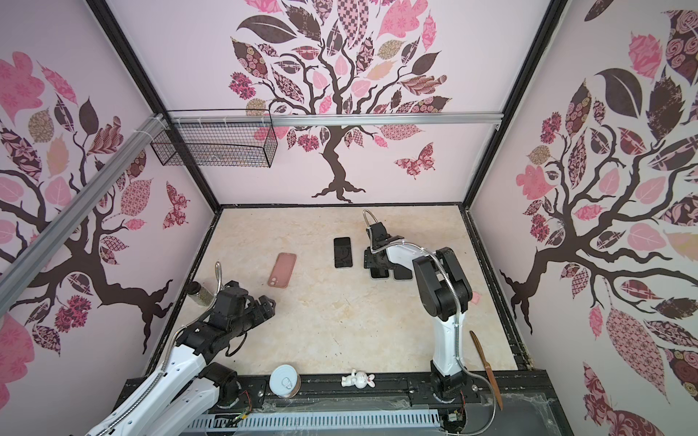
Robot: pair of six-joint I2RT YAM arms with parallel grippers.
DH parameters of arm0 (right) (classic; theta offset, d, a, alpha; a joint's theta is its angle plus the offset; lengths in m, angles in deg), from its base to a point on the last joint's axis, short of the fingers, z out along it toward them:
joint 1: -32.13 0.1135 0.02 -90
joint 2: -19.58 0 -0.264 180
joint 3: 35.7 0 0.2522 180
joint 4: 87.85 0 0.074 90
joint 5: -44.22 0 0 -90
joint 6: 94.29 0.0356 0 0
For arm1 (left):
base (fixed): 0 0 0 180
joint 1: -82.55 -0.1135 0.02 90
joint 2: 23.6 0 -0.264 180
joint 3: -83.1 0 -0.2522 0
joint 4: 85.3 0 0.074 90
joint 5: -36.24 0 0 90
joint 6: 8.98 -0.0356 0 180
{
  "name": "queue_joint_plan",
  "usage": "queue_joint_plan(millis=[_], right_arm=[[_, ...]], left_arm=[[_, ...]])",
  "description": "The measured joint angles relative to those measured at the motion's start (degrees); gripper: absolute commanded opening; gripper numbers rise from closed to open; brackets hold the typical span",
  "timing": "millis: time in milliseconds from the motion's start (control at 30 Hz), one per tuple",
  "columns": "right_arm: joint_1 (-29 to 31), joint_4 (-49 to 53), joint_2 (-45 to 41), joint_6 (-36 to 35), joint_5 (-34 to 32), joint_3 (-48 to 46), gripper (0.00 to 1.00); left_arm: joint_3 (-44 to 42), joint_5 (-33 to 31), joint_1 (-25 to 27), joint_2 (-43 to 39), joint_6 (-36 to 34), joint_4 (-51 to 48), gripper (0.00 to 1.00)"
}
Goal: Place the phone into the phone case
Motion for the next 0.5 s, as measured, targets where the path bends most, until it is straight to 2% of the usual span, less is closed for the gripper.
queue_joint_plan(millis=[300,500], right_arm=[[0.0,-1.7,-0.11,-0.24,-0.22,-0.68,0.96],[0.0,-2.89,-0.96,-1.95,0.42,-2.03,1.0]], left_arm=[[0.0,-0.39,0.0,0.0,0.11,-0.02,0.92],[0.02,-0.46,-0.15,1.11,0.15,0.04,0.91]])
